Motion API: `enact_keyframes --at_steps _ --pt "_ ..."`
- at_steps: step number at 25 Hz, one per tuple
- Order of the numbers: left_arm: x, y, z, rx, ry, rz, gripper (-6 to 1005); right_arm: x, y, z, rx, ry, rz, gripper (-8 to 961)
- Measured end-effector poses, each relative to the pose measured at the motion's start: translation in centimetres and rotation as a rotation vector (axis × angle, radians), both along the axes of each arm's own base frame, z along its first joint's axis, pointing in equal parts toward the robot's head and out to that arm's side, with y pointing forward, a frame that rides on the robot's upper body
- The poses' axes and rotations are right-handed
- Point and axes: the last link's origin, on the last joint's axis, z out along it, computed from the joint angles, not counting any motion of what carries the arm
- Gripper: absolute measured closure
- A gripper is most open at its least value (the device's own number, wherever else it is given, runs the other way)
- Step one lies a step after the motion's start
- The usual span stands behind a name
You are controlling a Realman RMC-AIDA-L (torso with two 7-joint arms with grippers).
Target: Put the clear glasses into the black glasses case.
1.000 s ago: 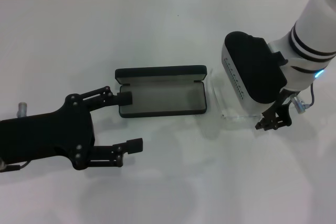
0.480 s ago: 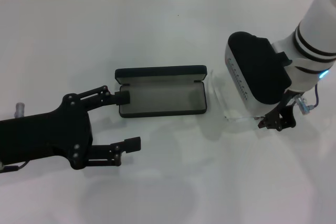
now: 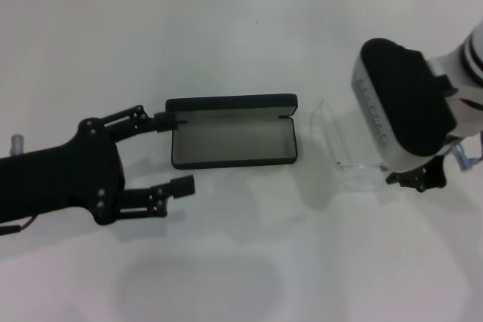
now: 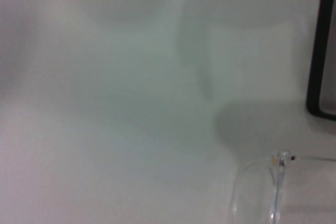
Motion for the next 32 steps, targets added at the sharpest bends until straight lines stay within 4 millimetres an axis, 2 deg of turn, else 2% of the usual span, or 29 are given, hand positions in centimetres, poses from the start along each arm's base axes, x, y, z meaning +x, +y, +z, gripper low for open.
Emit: enact_keyframes --at_steps 6,16,20,31,32 --pt "0.5 0.3 0.9 0.055 -0.066 0.000 154 0.5 -1.2 1.9 0.054 0.105 -0.031 843" --pt "1.8 1.2 2.2 0.088 -0.170 0.005 157 1.8 -3.2 4.7 0.057 0.419 -0.116 843" --pt "2.3 1.5 2.5 0.103 -0.186 -0.015 158 2.2 -4.4 5.2 0.044 0.507 -0.120 843" --pt "4.5 2.8 3.3 0.134 -0.262 -0.085 369 2.2 -6.0 5.2 -0.004 0.686 -0.101 843" --pt "4.7 2.9 3.4 0.138 -0.271 -0.089 438 2.2 -6.1 5.2 -0.010 0.698 -0.102 843"
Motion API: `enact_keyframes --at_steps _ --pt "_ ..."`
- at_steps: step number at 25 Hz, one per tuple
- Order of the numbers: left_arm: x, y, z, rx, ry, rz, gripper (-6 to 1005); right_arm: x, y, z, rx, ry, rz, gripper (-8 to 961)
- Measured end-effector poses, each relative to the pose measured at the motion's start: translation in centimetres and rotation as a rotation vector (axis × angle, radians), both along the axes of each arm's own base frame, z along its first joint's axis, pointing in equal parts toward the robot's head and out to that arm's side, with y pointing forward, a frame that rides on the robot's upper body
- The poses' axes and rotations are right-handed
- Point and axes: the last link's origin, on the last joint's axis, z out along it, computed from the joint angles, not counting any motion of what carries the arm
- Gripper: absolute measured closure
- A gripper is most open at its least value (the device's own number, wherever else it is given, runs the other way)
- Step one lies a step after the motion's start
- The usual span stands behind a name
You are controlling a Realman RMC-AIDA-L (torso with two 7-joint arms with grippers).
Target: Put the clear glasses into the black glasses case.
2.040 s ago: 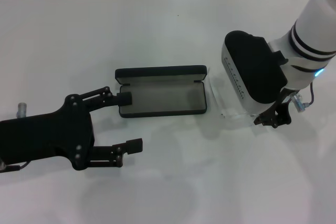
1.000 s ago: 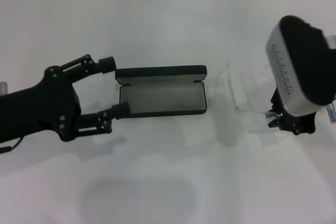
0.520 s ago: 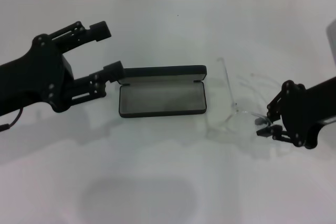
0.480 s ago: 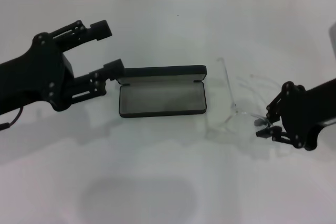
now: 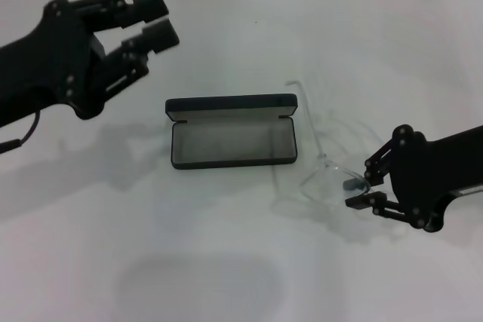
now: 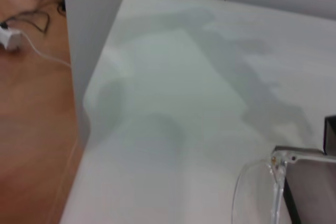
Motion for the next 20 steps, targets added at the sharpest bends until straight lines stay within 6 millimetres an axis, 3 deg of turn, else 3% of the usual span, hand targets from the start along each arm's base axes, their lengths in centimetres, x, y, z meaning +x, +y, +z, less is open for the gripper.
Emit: enact_keyframes --at_steps 2,8,13,20 --pt "0.3 0.0 0.1 0.003 -0.015 -0.008 575 0.0 -0.3 -0.1 -0.013 0.035 0.005 843" --pt "0.9 0.0 -0.2 -0.008 -0.035 -0.036 808 0.4 -0.8 -0.7 -0.065 0.155 0.011 843" --pt "1.8 0.0 -0.8 -0.031 -0.045 -0.070 931 1.0 -1.0 -1.8 -0.117 0.286 0.015 843" --pt "3.2 0.4 -1.7 -0.067 -0.051 -0.120 932 1.5 -1.1 -3.0 -0.181 0.460 0.009 843"
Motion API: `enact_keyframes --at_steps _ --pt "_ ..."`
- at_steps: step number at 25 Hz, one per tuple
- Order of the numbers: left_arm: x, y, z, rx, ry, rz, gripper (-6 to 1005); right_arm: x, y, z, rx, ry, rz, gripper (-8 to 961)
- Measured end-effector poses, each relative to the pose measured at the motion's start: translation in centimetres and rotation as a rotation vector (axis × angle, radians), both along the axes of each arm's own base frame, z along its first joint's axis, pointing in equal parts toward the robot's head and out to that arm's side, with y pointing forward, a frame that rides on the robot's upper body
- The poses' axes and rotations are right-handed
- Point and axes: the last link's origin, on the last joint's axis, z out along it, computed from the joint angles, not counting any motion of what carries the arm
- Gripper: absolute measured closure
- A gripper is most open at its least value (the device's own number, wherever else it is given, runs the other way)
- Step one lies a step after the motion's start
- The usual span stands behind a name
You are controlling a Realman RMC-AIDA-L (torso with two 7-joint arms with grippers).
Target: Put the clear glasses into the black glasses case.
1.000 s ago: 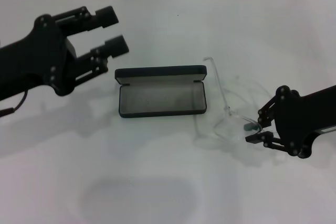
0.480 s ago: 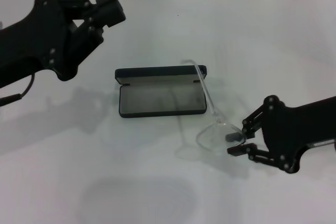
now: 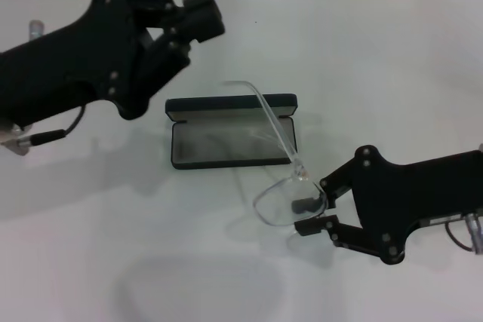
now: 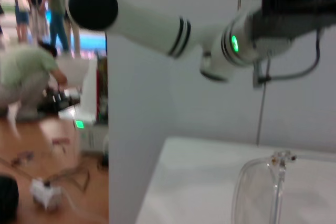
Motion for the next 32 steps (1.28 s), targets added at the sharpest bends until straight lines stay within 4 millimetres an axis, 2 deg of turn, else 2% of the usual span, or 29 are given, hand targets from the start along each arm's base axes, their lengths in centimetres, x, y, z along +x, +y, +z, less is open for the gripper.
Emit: enact_keyframes --at_steps 11,24,32 --pt "0.9 0.2 -1.5 -0.036 0.027 -0.022 932 0.5 -0.8 -0.6 -0.079 0.234 0.051 843" --pt "0.9 0.3 -3.8 -0.116 0.055 0.006 932 0.3 -1.0 -0.4 -0.088 0.280 0.080 843" --pt "0.6 -0.4 -4.9 -0.168 0.062 0.014 932 0.0 -0.8 0.0 -0.062 0.319 0.087 843"
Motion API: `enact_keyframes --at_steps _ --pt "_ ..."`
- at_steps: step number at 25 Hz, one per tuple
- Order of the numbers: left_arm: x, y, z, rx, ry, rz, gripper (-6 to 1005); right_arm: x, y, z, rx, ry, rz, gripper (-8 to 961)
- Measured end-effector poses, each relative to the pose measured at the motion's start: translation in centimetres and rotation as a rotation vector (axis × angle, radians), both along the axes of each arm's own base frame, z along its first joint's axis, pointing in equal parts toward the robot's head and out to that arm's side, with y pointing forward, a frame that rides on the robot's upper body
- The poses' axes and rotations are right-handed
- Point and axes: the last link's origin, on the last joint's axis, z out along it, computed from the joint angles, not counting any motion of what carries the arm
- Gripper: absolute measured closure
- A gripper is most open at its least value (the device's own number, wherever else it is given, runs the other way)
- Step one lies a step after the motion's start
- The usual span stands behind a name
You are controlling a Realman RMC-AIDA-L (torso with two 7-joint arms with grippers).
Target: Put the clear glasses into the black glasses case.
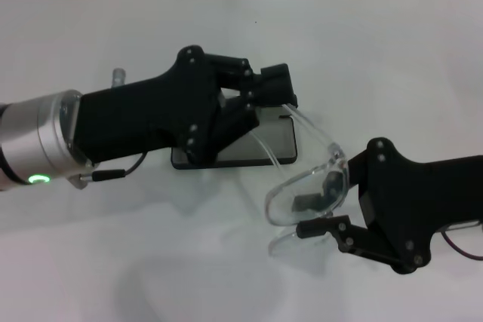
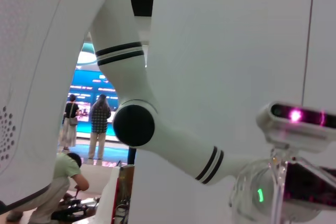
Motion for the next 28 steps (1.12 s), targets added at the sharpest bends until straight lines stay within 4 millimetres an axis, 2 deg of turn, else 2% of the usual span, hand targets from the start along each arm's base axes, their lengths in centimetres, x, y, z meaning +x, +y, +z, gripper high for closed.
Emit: enact_keyframes --at_steps 20,24,28 --pt "-1.0 -0.7 -1.6 -0.075 -0.010 0.060 932 -0.1 0.7 1.0 0.068 0.050 -0.010 843" --pt "-1.0 -0.6 -1.1 -0.042 -0.029 0.057 932 -0.2 0.8 1.0 0.068 0.050 -0.008 843" --pt "-1.3 0.1 0.4 0.024 -0.076 0.082 932 -0.1 0.7 1.0 0.067 0.045 -0.008 843"
